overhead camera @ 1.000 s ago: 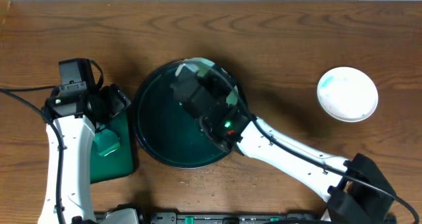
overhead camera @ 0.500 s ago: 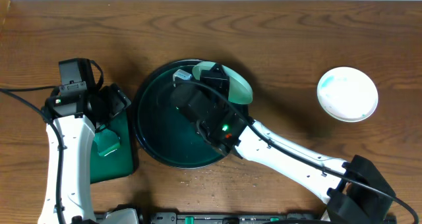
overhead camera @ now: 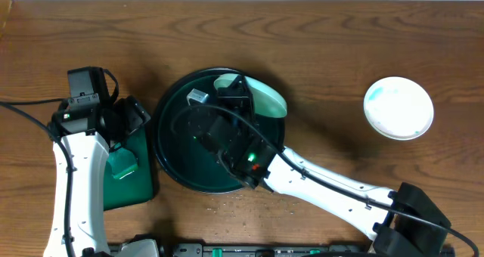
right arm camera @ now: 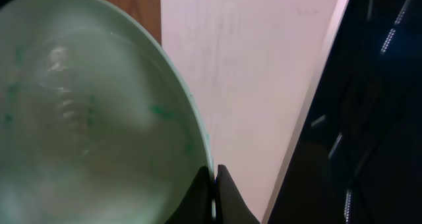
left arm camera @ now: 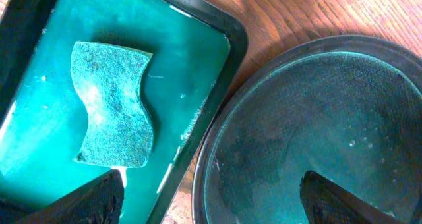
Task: Clean dirty plates on tray and stack at the side
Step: 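Lift the plate and carry it right with the right gripper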
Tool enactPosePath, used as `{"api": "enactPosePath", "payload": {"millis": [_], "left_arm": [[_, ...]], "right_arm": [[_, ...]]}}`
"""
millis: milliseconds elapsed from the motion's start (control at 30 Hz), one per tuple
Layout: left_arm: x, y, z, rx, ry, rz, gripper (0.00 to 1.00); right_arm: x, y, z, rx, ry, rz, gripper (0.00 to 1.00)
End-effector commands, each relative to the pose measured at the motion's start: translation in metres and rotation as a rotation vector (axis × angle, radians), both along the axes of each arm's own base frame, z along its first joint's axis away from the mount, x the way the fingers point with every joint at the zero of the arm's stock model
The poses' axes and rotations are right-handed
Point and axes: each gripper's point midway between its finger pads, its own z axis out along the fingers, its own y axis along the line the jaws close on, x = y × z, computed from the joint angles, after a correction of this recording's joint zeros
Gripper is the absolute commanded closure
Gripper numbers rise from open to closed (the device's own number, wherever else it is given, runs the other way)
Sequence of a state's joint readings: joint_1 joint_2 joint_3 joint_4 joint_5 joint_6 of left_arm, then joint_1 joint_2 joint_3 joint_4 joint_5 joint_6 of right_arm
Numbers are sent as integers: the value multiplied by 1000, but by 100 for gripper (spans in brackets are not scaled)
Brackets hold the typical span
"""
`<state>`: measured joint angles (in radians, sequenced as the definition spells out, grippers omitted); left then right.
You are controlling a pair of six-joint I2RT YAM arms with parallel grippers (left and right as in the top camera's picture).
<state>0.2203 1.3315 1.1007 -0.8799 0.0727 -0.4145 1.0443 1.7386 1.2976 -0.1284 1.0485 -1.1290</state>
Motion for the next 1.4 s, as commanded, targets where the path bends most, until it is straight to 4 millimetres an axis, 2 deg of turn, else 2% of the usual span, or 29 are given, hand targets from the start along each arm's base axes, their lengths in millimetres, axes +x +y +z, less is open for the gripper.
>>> {"api": "enactPosePath", "payload": {"millis": [0, 300, 400, 533, 667, 733, 833, 967, 1033, 1100, 1167, 1267, 1367], "left_arm": [[5, 1, 6, 13, -12, -13, 14], [5, 1, 6, 13, -11, -13, 14], [5, 1, 6, 12, -12, -13, 14], [4, 1, 5, 12, -7, -13, 14], [4, 1, 5, 12, -8, -13, 14], [4, 1, 5, 12, -6, -13, 14], [4, 1, 5, 12, -7, -13, 14], [3, 1, 5, 11, -2, -13, 14], [4, 1, 5, 11, -6, -13, 14], [4, 1, 5, 12, -6, -13, 14], [3, 1, 4, 12, -2, -15, 14], [4, 1, 5, 13, -6, -16, 14], [3, 1, 4, 12, -2, -16, 14]], "right_arm": [[-3, -1, 13, -12, -26, -6, 99], [-3, -9, 18, -1, -54, -57, 99], [-2, -4, 19, 74, -59, -48, 99], [-3, -10, 24, 98, -93, -102, 99], [0, -5, 12, 140, -50, -72, 99], [-3, -10, 16, 124, -78, -109, 99], [-2, -4, 11, 160, -54, -81, 99], [-5, -12, 16, 140, -98, -141, 99], [-1, -12, 10, 155, -70, -126, 99], [-2, -21, 16, 131, -111, -180, 99], [-4, -20, 20, 184, -135, -197, 99], [1, -25, 5, 334, -99, -223, 99], [7, -41, -10, 496, -73, -307, 99]]}}
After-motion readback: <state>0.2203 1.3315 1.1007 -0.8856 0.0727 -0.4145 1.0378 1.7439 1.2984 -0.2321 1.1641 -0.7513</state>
